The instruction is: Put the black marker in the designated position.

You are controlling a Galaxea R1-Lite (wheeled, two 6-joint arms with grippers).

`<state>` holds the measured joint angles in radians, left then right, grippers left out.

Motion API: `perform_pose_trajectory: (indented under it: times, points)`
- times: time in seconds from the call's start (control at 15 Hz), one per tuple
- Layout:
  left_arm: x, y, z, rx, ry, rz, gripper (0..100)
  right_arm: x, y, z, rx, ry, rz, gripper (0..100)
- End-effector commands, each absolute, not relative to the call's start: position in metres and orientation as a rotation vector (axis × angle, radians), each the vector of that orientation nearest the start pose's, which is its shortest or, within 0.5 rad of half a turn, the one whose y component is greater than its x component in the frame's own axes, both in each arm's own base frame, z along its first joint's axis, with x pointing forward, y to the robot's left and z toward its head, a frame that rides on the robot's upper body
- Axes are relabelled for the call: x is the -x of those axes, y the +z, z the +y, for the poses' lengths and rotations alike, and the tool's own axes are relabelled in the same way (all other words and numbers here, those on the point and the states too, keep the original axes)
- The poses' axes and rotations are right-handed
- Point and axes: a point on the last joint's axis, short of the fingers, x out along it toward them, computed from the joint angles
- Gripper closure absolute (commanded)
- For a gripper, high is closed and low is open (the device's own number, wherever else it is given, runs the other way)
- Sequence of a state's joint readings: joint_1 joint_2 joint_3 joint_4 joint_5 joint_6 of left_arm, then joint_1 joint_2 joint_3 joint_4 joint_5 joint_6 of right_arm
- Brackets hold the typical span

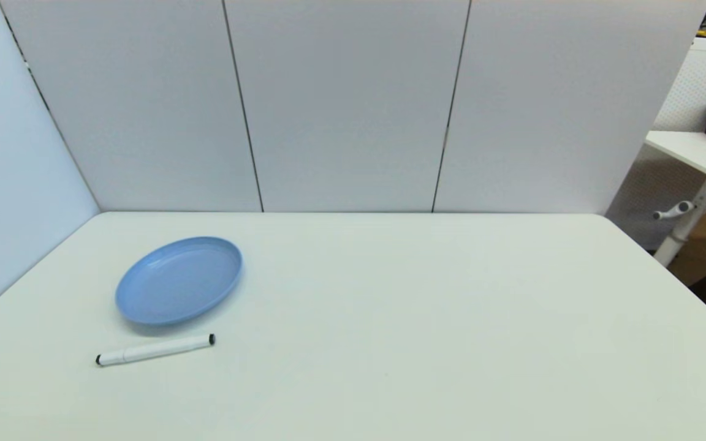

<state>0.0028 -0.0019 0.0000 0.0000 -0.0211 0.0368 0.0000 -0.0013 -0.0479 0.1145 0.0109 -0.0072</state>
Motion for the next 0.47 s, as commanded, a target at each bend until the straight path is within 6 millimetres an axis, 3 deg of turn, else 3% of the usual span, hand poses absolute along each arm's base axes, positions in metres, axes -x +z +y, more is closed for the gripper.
perform_pose_trajectory:
  times: [0.07,0.47]
  points:
    - [0.0228,0.0755,-0.0006,-0.037,-0.018,0.0,0,0.0269,0.077,0.0002,0.006,0.011,0.067,0]
    - [0.0228,0.0755,-0.0006,-0.035,-0.018,0.0,0,0.0268,0.0768,0.0002,-0.003,0.009,0.068,0]
